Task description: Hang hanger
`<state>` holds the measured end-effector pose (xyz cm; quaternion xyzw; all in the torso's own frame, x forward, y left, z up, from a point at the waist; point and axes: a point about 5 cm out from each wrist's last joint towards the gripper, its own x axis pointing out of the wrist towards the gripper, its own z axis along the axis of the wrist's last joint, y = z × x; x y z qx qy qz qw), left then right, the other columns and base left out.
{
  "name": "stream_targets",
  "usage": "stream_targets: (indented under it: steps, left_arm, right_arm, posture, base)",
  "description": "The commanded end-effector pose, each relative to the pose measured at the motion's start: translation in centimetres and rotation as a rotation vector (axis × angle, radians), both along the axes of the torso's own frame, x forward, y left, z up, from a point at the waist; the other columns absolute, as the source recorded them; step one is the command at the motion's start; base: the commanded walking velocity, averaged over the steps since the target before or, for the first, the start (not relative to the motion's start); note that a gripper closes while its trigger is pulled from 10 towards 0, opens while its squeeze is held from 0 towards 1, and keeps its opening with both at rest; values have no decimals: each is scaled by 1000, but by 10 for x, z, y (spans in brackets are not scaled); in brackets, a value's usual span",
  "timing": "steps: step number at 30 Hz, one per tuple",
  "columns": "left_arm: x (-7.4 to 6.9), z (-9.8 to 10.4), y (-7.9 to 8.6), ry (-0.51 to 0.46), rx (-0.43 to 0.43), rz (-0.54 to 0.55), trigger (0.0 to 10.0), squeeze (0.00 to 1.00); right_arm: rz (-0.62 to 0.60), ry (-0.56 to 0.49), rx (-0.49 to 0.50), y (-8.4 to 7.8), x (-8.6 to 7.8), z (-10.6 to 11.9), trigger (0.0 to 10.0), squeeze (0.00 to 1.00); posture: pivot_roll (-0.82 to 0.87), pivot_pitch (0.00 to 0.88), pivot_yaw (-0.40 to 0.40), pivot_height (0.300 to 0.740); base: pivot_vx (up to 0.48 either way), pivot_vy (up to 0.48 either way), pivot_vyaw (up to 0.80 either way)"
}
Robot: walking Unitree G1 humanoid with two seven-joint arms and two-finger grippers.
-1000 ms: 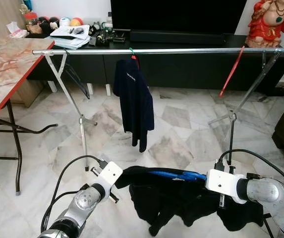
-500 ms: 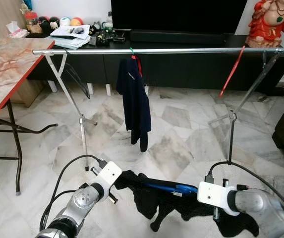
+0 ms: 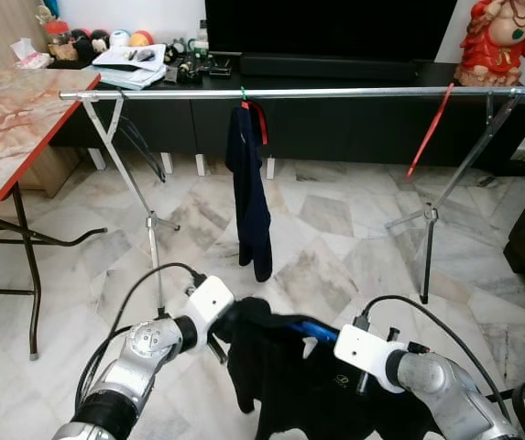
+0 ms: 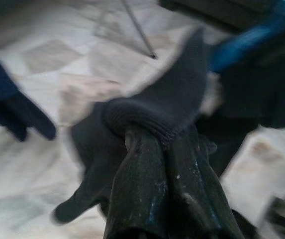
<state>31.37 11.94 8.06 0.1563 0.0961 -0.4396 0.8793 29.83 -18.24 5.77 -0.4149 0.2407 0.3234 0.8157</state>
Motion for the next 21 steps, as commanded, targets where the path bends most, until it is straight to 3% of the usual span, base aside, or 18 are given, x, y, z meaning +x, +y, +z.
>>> stream_targets:
  steps: [1,6,11,12,15,16,18,19,20,21]
  left_arm:
    - [-4,10,-7,9,-35,-64,0,0]
    - [-19,35,-27,26,-137,-242,0,0]
    - [-33,43,-35,49,-137,-363,0,0]
    - [-39,44,-38,69,-131,-407,1373,0]
    - [-43,44,-40,84,-128,-439,1373,0]
    - [-48,42,-41,115,-122,-468,10000,0]
    - [-53,41,-41,144,-122,-495,10000,0]
    - [-57,40,-42,162,-123,-518,10000,749]
    - [-61,41,-42,179,-125,-533,10000,1000]
    - [-64,44,-42,192,-125,-543,10000,1000]
  right_arm:
    - [-30,-6,22,-1,4,3,0,0]
    - [-49,-5,22,0,5,0,0,0]
    - [-69,-20,42,2,7,1,0,0]
    - [-75,-26,59,4,9,3,0,0]
    - [-78,-30,71,5,10,4,0,0]
    - [-87,-41,98,7,12,7,0,0]
    - [-98,-57,132,9,15,11,0,0]
    - [-107,-71,172,10,18,16,0,0]
    - [-112,-81,202,12,20,19,0,0]
    - [-113,-92,235,13,22,23,0,0]
  posture:
    - [-52,122,11,740]
    - [-43,122,12,740]
    - [-43,122,14,740]
    - [-40,122,15,740]
    - [-41,122,16,740]
    - [-41,122,17,740]
    - [-43,122,17,740]
    - [-43,123,17,740]
    - [-41,123,17,740]
    - [-40,123,17,740]
  base:
    - [0,0,0]
    - [0,0,0]
    - [0,0,0]
    - [0,0,0]
    - [0,0,0]
    - [0,0,0]
    - [0,0,0]
    - [0,0,0]
    - [0,0,0]
    - [0,0,0]
